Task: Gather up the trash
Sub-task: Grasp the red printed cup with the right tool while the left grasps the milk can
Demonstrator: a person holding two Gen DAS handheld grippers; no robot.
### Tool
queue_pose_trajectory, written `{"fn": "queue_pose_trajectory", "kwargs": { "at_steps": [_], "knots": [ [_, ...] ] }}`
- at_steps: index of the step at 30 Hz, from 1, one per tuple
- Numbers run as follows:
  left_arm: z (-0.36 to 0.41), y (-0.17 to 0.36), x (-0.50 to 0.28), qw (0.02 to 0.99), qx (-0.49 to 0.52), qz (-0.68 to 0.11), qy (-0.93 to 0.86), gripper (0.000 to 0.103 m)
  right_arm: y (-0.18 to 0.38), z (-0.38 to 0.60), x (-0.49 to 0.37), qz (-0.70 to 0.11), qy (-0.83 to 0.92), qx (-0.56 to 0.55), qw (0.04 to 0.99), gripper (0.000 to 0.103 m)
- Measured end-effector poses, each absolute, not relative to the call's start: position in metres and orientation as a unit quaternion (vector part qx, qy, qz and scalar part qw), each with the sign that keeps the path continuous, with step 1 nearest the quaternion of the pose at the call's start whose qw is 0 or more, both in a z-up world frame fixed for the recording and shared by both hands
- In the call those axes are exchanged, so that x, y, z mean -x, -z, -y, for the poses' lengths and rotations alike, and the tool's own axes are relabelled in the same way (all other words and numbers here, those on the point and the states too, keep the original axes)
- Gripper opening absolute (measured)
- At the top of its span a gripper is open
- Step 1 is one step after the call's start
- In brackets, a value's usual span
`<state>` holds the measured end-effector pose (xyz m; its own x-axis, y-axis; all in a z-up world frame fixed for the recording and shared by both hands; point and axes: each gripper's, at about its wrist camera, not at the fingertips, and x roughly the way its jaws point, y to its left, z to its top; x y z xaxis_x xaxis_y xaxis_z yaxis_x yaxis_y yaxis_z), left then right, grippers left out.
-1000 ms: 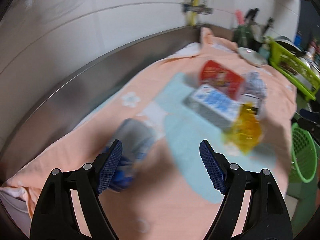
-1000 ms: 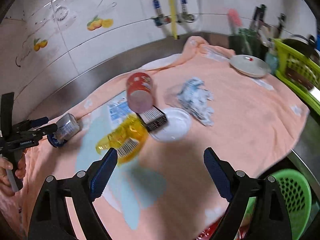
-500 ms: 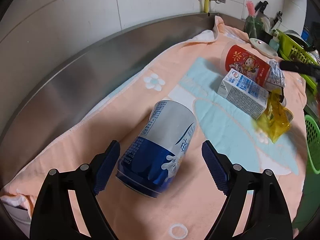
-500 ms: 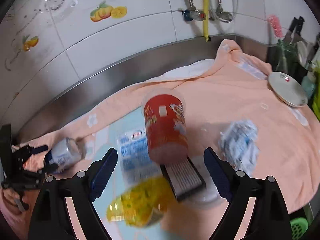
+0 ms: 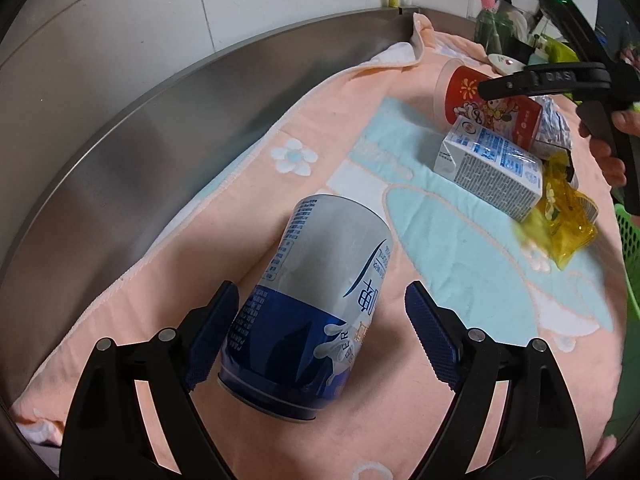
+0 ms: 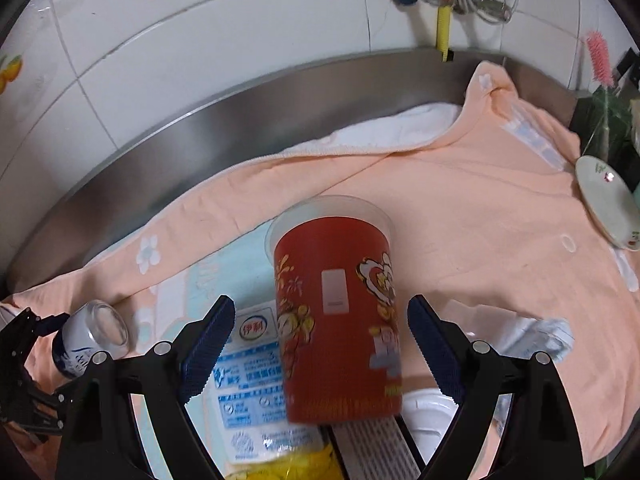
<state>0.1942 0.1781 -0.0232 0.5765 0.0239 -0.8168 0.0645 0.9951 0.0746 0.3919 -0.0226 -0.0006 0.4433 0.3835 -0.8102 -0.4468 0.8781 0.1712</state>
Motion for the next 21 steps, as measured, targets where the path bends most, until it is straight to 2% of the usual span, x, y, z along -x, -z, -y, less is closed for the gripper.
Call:
{"fn": "queue_pose_trajectory", "kwargs": {
  "at_steps": [11, 13, 16, 21],
  "knots": [
    [-0.186, 0.037, -0.206, 0.879, -0.053, -0.475, 0.012, 0.084, 0.027, 0.022, -0.410, -0.497, -0.232, 0.017, 0.836, 0.084],
    [-0.187, 0.040, -0.208, 0.877, -0.053, -0.476, 0.012, 0.084, 0.030, 0.021, -0.410, -0.499, -0.234, 0.017, 0.834, 0.077],
    [-0.187, 0.042, -0.208, 0.879, -0.051, -0.475, 0.017, 0.078, 0.029, 0.020, -0.408, -0.496, -0.239, 0.013, 0.835, 0.070],
    [-0.181, 0.041, -0.205, 0.883, -0.072, -0.465, 0.007, 0.072, 0.025, 0.019, -0.401, -0.483, -0.238, 0.022, 0.842, 0.069]
  ]
}}
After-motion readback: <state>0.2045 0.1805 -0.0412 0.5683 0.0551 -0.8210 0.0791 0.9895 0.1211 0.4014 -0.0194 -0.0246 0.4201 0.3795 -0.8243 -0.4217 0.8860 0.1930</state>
